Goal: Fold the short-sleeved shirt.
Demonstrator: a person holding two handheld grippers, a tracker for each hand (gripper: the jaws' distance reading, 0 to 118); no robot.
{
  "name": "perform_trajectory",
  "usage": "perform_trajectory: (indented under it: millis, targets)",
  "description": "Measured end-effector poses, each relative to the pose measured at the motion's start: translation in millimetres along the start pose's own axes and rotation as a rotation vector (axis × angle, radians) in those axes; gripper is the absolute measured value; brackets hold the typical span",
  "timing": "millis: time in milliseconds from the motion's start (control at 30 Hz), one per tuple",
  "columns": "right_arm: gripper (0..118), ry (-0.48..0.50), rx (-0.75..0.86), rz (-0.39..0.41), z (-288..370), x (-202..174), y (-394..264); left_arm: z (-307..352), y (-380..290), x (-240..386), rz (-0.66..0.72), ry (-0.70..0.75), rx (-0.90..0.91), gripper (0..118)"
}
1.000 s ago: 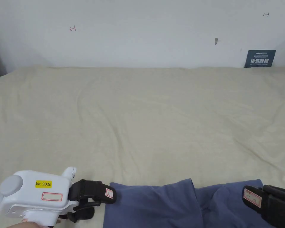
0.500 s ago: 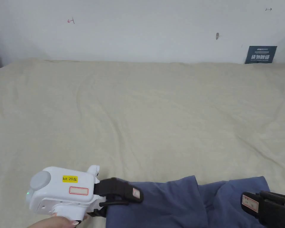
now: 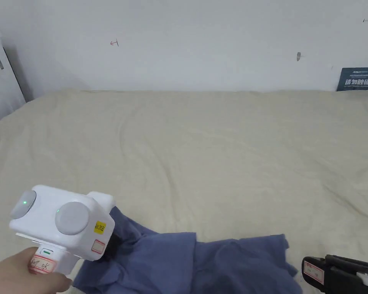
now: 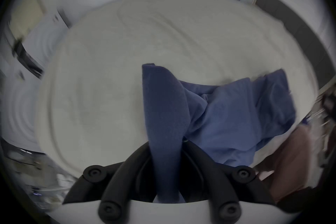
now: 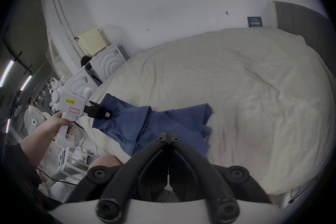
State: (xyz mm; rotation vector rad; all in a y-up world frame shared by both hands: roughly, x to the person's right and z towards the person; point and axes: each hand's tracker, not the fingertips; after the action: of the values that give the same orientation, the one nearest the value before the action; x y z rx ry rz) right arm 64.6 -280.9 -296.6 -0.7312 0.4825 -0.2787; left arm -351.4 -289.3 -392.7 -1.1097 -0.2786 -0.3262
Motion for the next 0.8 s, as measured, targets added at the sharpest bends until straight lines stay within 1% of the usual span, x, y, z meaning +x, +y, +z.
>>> perform_trajectory:
  millis: [33,167,300,367,433,533,600,633,667,700,733,767,800]
  targets:
    - [0,0.012,0.005,-0.009,1.5,0.4,0.2,3.3,1.0,4.4,-0.017,0.030,-0.037,9]
    - [0,0.025,0.026,-0.010,11.3,2.5,-1.5,7.5,23.1,32.5,0.041,-0.125,-0.053,9]
    - [0,0.022,0.050,0.006,24.0,8.7,-1.3,-3.4,61.7,87.2,0.048,-0.338,-0.079,9]
    - [0,0.026,0.064,-0.005,30.6,14.8,-0.8,-13.7,79.3,112.6,0.063,-0.484,-0.112,9]
    - [0,0.021,0.080,-0.025,37.5,22.2,-0.8,-27.3,101.0,140.7,0.073,-0.557,-0.147,9]
    - [0,0.001,0.105,-0.059,47.4,33.0,-1.9,-51.5,126.9,178.6,0.030,-0.590,-0.196,9]
    - [0,-0.010,0.113,-0.088,51.9,40.3,-3.0,-65.6,137.9,197.9,0.005,-0.575,-0.219,10]
    - [0,-0.013,0.117,-0.100,53.7,43.5,-3.8,-69.3,139.9,204.3,-0.008,-0.566,-0.222,12]
    - [0,-0.015,0.121,-0.107,55.3,45.9,-4.4,-72.4,140.6,207.4,-0.023,-0.578,-0.222,30]
    - [0,-0.018,0.125,-0.112,56.6,47.9,-4.9,-75.5,140.8,208.5,-0.026,-0.621,-0.229,59]
    - [0,-0.020,0.128,-0.116,57.6,49.8,-5.3,-77.8,138.8,204.6,-0.002,-0.720,-0.248,88]
    - [0,-0.017,0.131,-0.120,57.9,52.1,-5.9,-77.5,136.2,203.4,0.057,-0.850,-0.265,114]
    - [0,0.003,0.139,-0.130,57.6,55.4,-6.7,-72.6,133.1,200.3,0.094,-0.930,-0.270,118]
